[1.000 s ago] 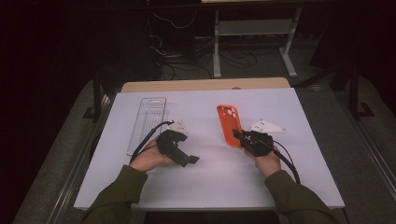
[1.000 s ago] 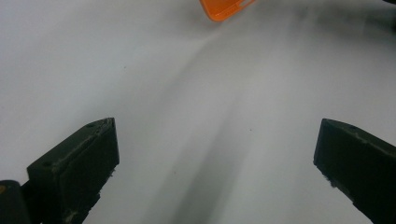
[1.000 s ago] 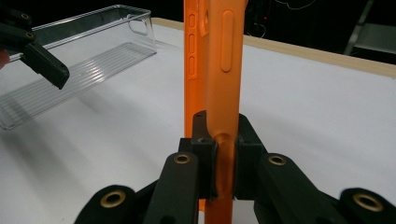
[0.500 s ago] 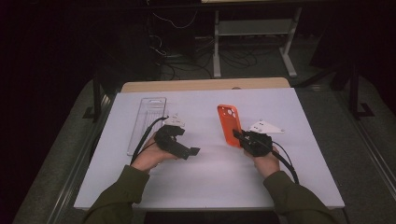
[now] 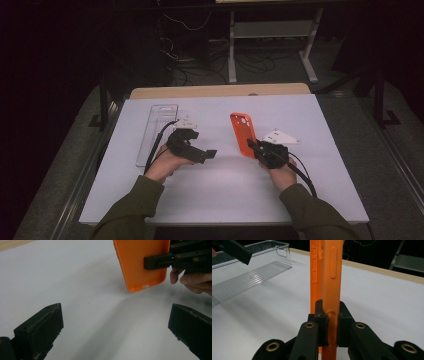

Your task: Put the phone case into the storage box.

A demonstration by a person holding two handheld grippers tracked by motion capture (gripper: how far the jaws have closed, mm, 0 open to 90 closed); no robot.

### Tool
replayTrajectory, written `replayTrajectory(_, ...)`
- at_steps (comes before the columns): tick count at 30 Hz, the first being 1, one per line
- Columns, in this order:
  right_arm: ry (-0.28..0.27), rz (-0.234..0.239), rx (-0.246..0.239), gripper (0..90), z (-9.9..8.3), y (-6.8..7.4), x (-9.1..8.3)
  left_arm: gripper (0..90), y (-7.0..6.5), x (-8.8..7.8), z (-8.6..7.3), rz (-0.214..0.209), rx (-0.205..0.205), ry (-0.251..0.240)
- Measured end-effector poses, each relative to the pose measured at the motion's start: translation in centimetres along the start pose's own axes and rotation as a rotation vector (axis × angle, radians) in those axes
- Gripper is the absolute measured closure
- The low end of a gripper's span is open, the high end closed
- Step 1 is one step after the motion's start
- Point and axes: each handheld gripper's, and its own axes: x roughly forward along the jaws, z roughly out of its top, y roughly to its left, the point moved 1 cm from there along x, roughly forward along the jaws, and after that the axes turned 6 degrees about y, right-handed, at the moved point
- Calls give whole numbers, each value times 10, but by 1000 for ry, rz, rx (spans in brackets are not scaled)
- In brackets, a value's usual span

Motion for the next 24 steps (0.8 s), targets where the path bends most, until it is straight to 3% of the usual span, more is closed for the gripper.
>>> replayTrajectory(4, 2, -3, -11, 808, 0, 2, 1, 0, -1, 1, 4, -14, -9, -14)
replayTrajectory(8, 1, 0, -4, 808, 1, 4, 2, 0, -1, 2, 7, -10, 11, -23)
replayTrajectory(9, 2, 0, -3, 807, 1, 5, 3, 0, -3, 3, 7, -14, -4, -30)
replayTrajectory(12, 3, 0, -10, 808, 1, 5, 3, 0, -2, 4, 9, -12, 8, -33)
replayTrajectory(14, 2, 1, -7, 808, 1, 6, 4, 0, -4, 5, 11, -17, -7, -41)
replayTrajectory(22, -1, 0, -8, 808, 2, 10, 4, 0, -7, 10, 20, -18, 10, -62)
replayTrajectory(24, 0, -3, -12, 808, 2, 10, 4, 0, -9, 11, 22, -24, -9, -73)
